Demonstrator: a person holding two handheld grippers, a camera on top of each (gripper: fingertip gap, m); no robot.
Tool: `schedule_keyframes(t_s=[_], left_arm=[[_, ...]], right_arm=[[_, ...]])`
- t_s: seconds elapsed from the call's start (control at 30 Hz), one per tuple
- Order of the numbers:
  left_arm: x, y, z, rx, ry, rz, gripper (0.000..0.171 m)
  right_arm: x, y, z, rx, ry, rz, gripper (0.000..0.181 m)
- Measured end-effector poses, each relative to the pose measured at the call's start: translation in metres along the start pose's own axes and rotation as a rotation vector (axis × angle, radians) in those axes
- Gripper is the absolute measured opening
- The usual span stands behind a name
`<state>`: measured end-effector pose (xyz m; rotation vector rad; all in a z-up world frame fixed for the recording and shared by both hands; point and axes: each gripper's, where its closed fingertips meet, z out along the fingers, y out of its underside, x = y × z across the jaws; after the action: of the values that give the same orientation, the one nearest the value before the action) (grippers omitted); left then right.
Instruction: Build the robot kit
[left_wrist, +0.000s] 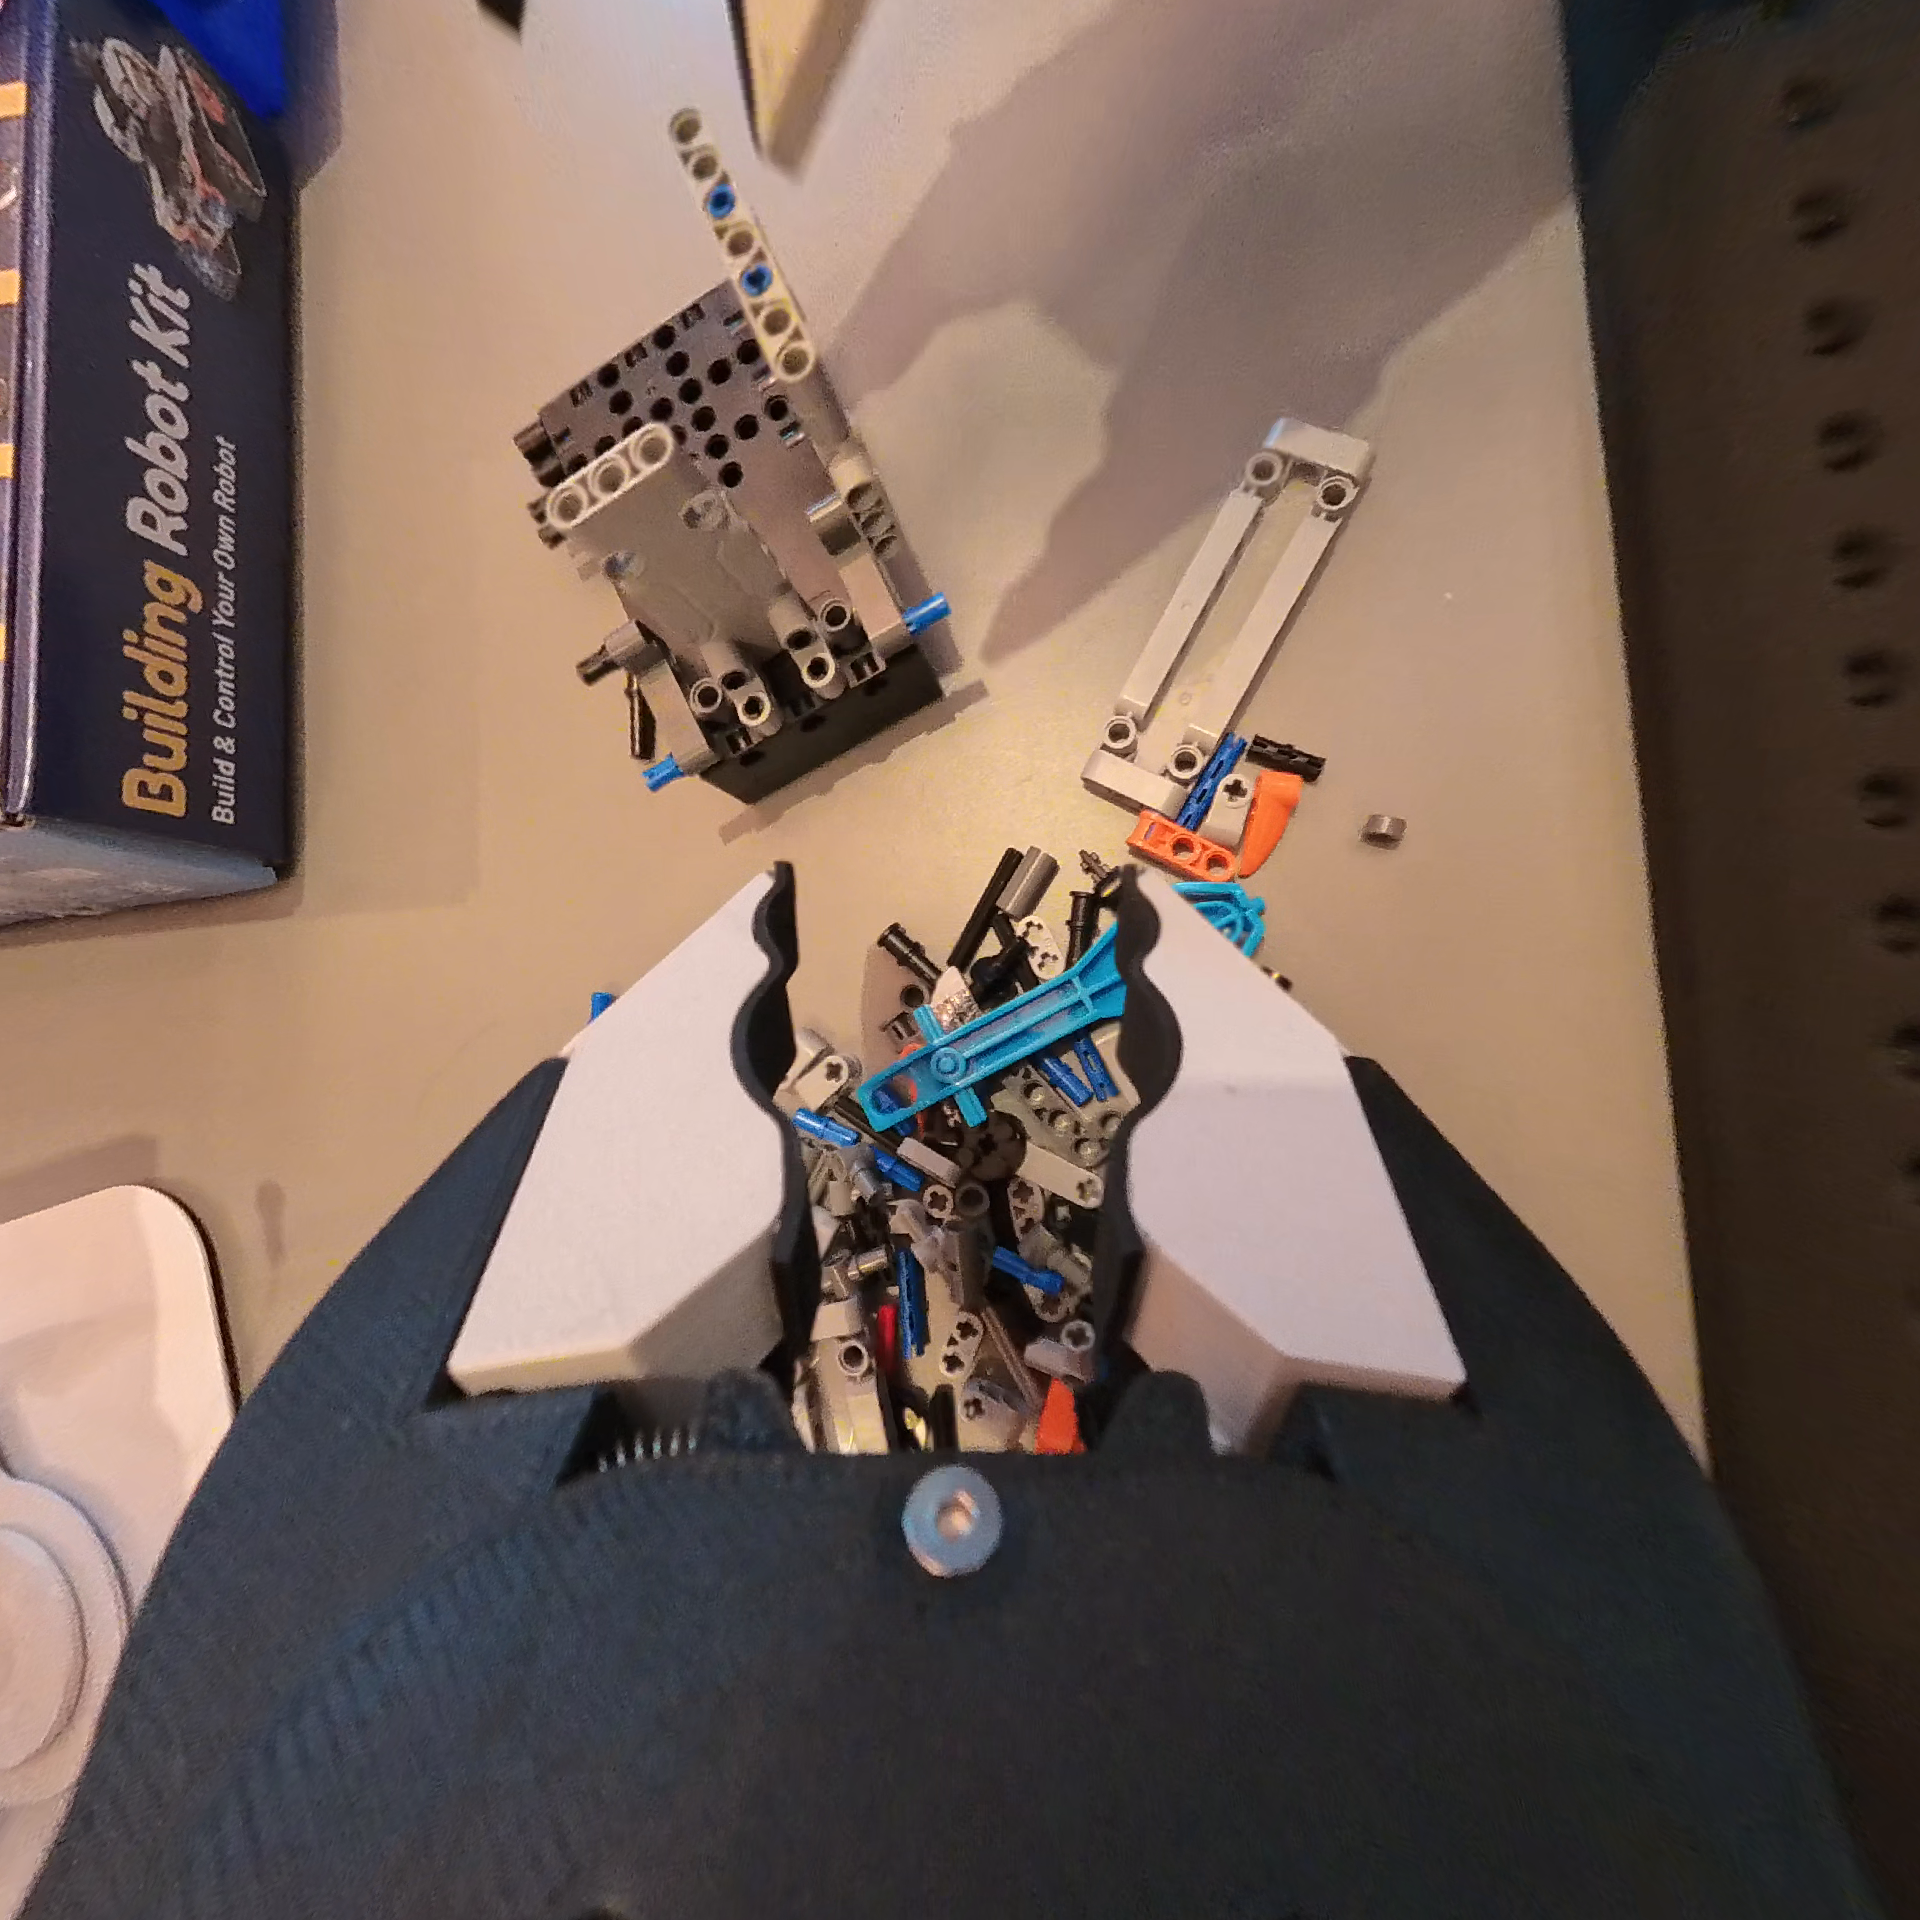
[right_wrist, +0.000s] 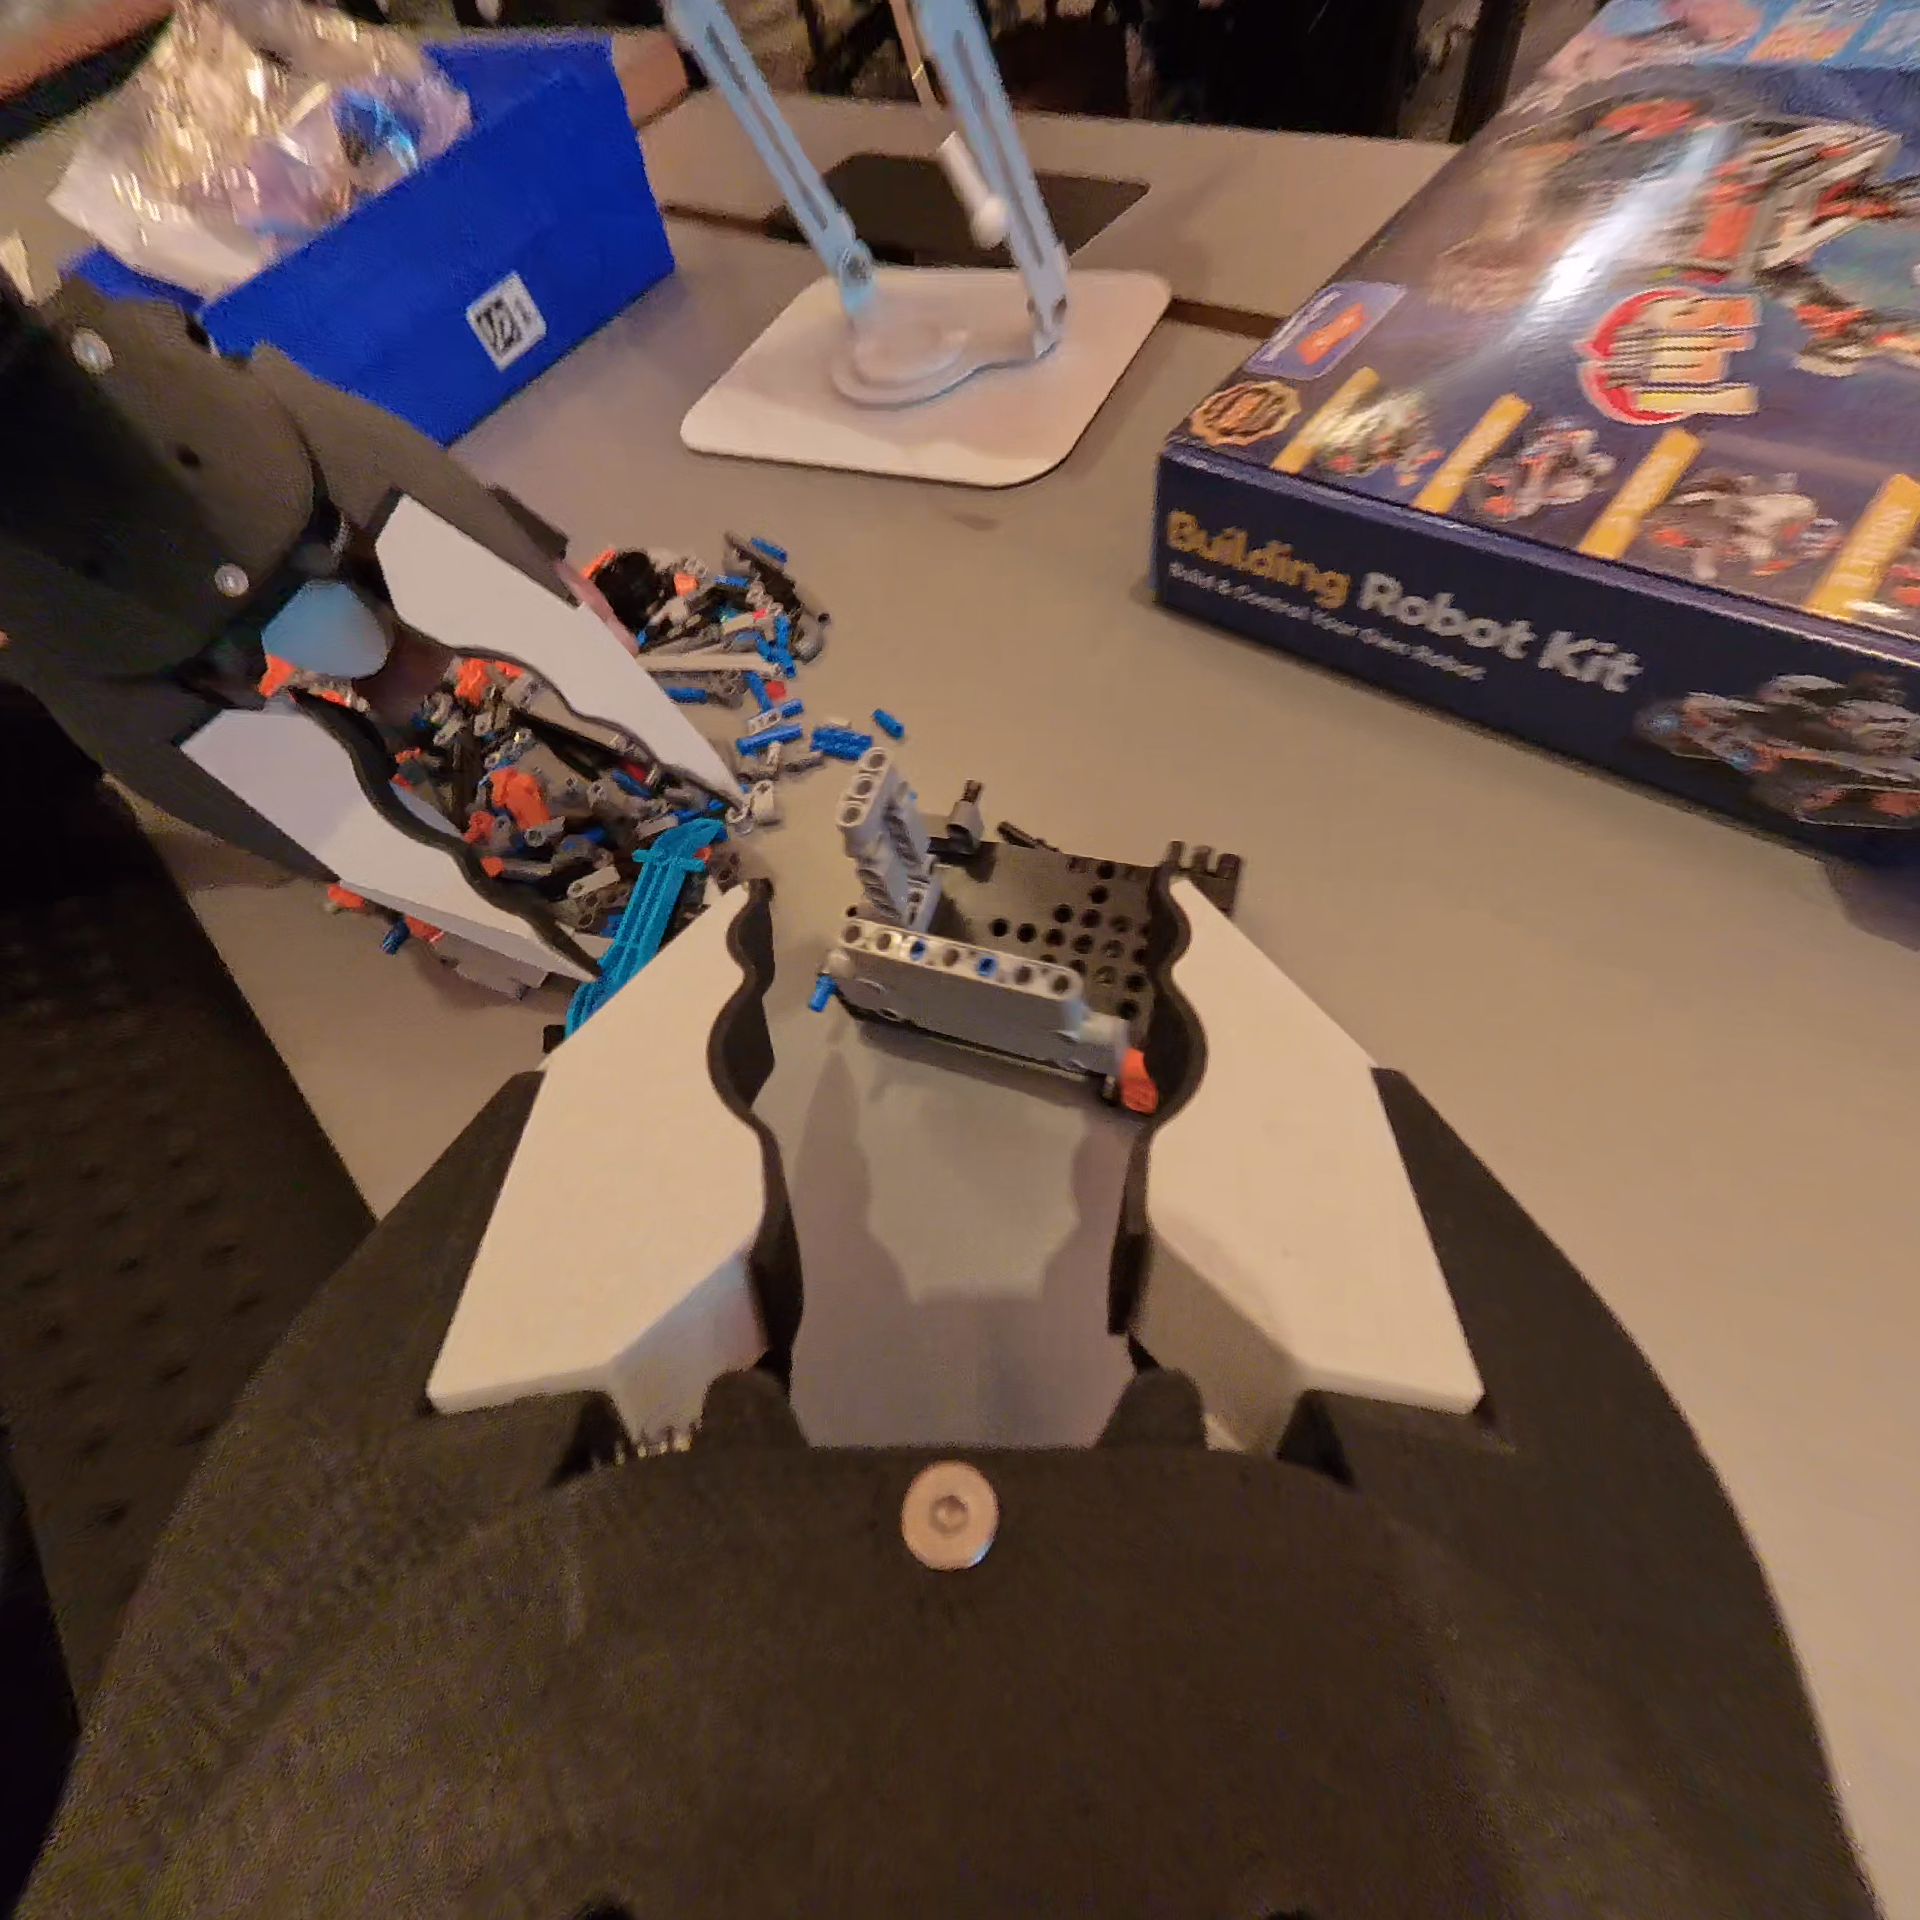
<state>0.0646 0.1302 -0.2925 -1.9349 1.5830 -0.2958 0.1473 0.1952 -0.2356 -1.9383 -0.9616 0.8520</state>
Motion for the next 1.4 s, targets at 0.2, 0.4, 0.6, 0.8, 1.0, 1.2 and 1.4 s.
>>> schedule_keyframes(t_s=[0.2,0.4,0.6,0.8,1.0,1.2,1.4], left_arm=[[-0.013,0.009,0.005,-0.033,-0.033,-0.01,0.058],[-0.022,0.012,0.007,-0.021,-0.041,-0.052,0.058],[-0.025,0.015,0.003,-0.023,-0.061,-0.052,0.058],[-0.017,0.021,-0.004,-0.028,-0.063,-0.026,0.057],[-0.013,0.032,-0.02,-0.01,-0.086,-0.016,0.055],[-0.018,0.036,-0.033,0.052,-0.098,-0.031,0.057],[-0.021,0.028,-0.026,0.076,-0.078,-0.007,0.062]], right_arm=[[0.032,0.018,-0.014,0.032,0.007,0.063,0.055],[0.035,0.017,-0.02,0.102,-0.048,0.096,0.042],[0.016,0.022,-0.007,0.06,-0.091,-0.026,0.045],[-0.001,0.038,0.009,-0.046,-0.092,-0.17,0.022],[-0.01,0.041,0.01,-0.056,-0.088,-0.256,0.011],[-0.036,0.042,0.01,-0.035,-0.193,-0.333,0.015],[0.001,0.029,-0.007,0.044,-0.082,-0.206,0.047]])
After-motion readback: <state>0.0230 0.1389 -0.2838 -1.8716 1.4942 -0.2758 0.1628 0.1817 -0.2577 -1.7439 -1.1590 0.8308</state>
